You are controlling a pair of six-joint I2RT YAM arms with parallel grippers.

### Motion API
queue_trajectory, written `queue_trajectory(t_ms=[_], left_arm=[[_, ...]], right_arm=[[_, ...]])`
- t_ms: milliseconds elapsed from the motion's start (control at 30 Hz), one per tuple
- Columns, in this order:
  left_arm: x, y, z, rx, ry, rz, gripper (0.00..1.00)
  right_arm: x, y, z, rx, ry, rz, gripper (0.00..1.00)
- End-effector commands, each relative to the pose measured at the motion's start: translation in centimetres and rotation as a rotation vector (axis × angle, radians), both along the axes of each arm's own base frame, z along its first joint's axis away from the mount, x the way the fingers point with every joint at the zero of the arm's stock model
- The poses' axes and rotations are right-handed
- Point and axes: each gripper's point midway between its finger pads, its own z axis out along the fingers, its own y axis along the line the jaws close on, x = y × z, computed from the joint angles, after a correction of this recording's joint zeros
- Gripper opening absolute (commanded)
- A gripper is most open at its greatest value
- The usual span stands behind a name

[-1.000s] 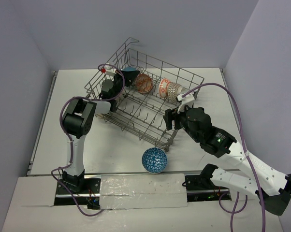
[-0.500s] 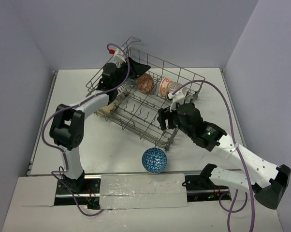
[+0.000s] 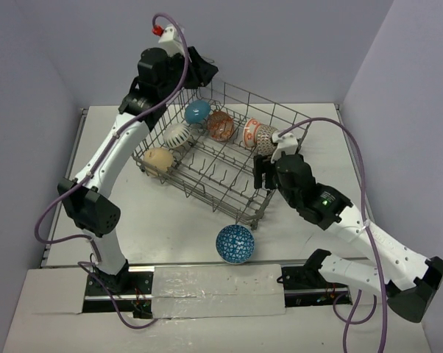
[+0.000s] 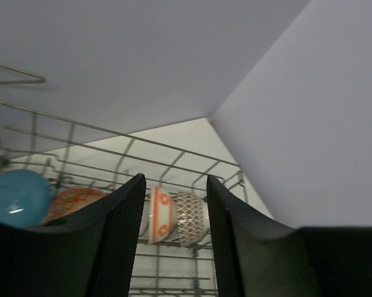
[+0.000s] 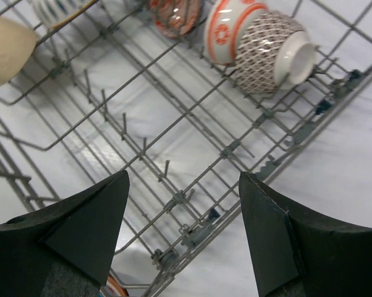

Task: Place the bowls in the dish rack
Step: Move the dish rack to the center of the board.

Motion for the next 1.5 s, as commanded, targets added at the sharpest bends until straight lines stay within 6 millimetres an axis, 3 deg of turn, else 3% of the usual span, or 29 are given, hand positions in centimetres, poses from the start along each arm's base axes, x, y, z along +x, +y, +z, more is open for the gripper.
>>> queue_trajectory(t_ms=[0,133,233,367,400,533,767,967,1167,1467], left_arm=[[1.2,3.5,-4.6,0.218,0.163,0.136,0.5],[0.1,6.1,-4.4,0.275,0.2,0.205,0.53],[-0.5,9.6,-5.6,0.337,0.246,0.3,0.55],[-0.5,14.6,-8.2,0.424,0.302,0.423,0.56],[-0.8,15.4,-9.3,0.446,0.319,0.438,0.56],[-0.1,18.0,-10.0,0.452,0.315,0.505,0.57],[0.9,18.9,-10.5,0.476,0.325,0.504,0.58],[1.5,20.2,-13.0,0.565,0.359,0.549,0.6],[1.4,21.6,-13.9,0.632,0.36,0.596,0.61],[1.1,20.1,-16.8,0.619,0.415,0.513,0.59]], right_arm=[[1.0,-2.9,3.2,0.044,-0.052,-0.173,0.79],[2.3,-5.0,2.5,0.052,-0.003,-0.266,0.82],[3.5,-6.9,0.5,0.053,0.062,-0.344,0.83],[4.7,-6.8,-2.4,0.073,0.146,-0.352,0.82],[4.8,-7.1,-3.0,0.075,0.161,-0.361,0.82],[5.4,-6.3,-4.1,0.105,0.196,-0.337,0.82],[5.1,-6.0,-5.0,0.112,0.23,-0.301,0.82],[4.4,-6.6,-6.2,0.112,0.255,-0.3,0.82],[3.7,-6.9,-6.9,0.098,0.274,-0.3,0.82],[2.8,-7.5,-7.6,0.094,0.283,-0.31,0.82]])
